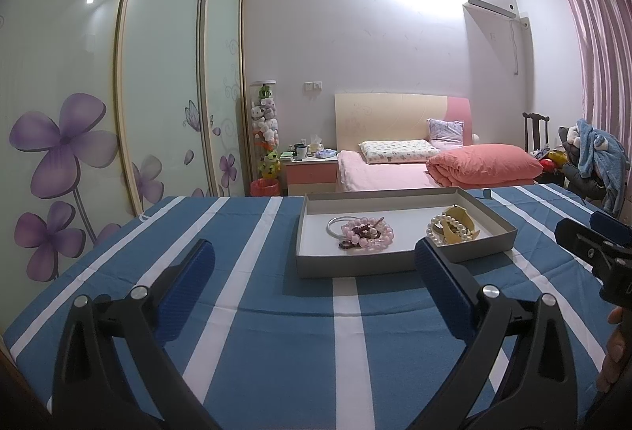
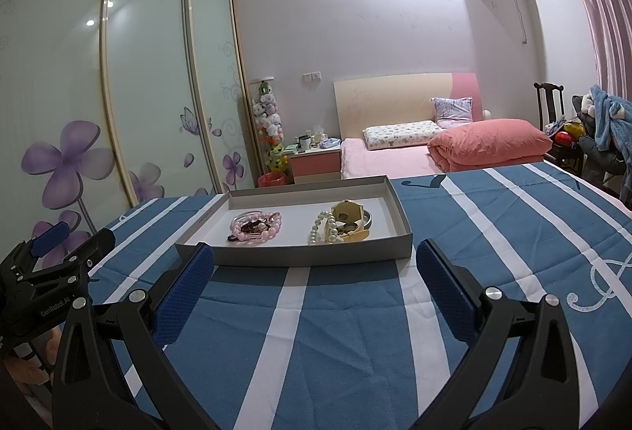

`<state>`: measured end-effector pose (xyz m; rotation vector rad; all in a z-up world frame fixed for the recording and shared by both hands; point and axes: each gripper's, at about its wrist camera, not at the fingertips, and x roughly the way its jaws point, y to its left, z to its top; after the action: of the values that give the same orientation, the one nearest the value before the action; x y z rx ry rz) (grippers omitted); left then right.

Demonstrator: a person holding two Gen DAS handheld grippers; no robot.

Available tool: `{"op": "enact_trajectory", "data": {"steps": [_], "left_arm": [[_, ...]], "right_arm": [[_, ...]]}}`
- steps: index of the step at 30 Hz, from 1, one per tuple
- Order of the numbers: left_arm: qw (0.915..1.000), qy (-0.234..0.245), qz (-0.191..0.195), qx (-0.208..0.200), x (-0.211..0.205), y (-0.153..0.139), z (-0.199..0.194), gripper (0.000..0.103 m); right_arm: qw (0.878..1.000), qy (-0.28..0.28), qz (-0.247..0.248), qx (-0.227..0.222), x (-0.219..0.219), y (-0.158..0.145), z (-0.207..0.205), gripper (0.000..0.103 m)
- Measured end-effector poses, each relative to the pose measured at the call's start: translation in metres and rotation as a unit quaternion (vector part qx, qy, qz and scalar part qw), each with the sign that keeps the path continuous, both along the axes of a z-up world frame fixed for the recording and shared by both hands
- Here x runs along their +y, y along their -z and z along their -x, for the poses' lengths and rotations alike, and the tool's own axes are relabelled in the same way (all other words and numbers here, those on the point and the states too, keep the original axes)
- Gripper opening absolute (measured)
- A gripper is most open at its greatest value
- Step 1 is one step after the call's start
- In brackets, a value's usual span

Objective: Organize jewelry

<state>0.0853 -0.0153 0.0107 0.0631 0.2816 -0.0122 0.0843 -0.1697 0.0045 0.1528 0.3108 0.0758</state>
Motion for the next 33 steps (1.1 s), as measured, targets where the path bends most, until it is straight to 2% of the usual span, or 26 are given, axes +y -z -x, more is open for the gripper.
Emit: {"op": "enact_trajectory", "data": {"steps": [33], "left_arm": [[1.0,0.0,0.001,0.001,-0.0007,0.0006,0.0,0.099]], "right_arm": [[1.0,-0.004,0.0,0.002,0.0053,0.0016,0.0006,0.101]]}}
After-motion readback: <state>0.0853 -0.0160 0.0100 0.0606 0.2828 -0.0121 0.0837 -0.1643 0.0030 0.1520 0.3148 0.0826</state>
